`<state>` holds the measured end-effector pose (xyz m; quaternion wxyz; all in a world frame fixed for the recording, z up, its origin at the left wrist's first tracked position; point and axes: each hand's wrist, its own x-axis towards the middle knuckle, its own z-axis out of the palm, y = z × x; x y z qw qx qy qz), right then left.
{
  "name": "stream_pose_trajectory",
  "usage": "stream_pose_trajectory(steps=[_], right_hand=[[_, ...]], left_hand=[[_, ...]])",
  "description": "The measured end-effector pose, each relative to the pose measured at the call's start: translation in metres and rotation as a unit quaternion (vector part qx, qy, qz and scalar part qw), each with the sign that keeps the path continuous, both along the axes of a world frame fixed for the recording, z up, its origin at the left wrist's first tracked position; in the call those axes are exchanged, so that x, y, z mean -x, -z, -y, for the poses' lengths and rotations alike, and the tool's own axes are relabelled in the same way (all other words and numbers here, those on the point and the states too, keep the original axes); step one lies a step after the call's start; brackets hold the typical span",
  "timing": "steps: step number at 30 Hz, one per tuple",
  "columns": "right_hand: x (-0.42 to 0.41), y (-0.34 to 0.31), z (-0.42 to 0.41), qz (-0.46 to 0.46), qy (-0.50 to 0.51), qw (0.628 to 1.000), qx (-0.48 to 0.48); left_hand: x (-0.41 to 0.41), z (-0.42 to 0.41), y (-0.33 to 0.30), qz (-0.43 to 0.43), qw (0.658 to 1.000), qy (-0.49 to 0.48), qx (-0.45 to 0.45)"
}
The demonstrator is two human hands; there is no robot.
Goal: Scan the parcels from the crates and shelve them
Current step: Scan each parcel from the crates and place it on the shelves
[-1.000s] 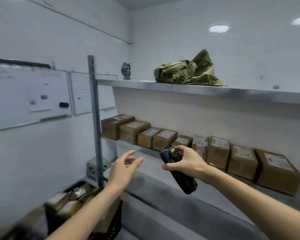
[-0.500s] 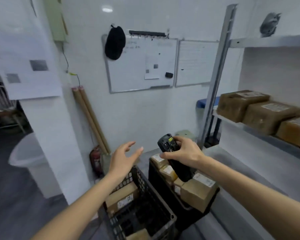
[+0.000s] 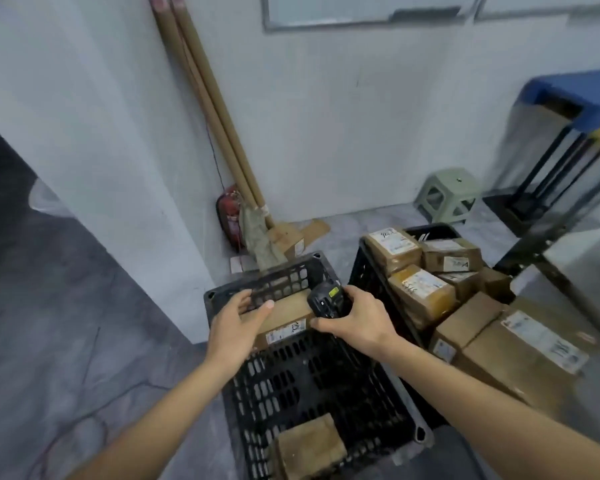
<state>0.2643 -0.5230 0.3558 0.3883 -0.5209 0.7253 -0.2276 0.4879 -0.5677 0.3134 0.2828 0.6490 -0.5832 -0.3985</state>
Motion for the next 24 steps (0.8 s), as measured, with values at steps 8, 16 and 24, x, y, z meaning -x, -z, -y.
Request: stream_pose_trajectory(steps=[8,16,24], right_hand=[[-0.001,0.142,0.053,0.000,0.044,0.998,-0.049],[-0.006,0.247,0.099,0.006,0.067,0.994,-0.082],[-0.011,0.313,0.136,0.040,0.096,0.990,-0.097]], left_hand=[[-0.015,0.046,0.142,0.043,0.997,-0.037,-0.060],[-0.012,0.076,0.235,0.057,0.989,-0.045,-0.133],[-0.008,0.103,0.282,0.082,0.980,-0.083,-0.162]])
